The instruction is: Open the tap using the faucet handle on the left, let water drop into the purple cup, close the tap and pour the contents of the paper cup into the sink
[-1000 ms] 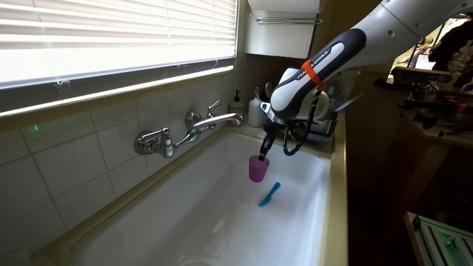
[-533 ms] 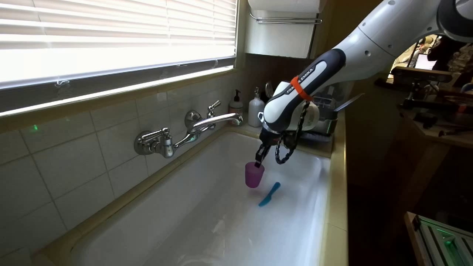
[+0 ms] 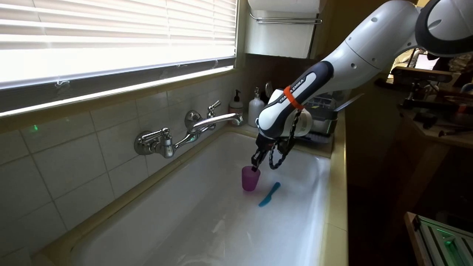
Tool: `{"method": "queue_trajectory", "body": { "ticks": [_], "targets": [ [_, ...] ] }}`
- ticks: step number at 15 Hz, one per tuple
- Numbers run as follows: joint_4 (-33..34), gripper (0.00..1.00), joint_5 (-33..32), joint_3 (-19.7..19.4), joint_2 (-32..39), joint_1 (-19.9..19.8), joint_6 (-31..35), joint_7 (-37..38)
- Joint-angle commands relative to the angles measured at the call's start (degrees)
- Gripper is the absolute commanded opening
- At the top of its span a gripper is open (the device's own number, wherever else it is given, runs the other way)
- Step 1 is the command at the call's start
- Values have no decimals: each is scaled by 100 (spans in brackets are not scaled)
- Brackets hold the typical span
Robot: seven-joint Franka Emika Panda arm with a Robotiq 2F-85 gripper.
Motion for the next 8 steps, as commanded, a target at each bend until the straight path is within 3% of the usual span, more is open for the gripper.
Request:
{"method": "queue_trajectory", "body": {
  "ticks": [1, 2, 3, 8],
  "targets": [
    [222, 1, -176, 114, 253, -109, 23, 229],
    [240, 30, -201, 97, 274, -93, 28, 275],
    [261, 30, -216, 101, 287, -97, 6, 301],
    [235, 66, -167, 226, 210, -194, 23, 313]
  ]
}}
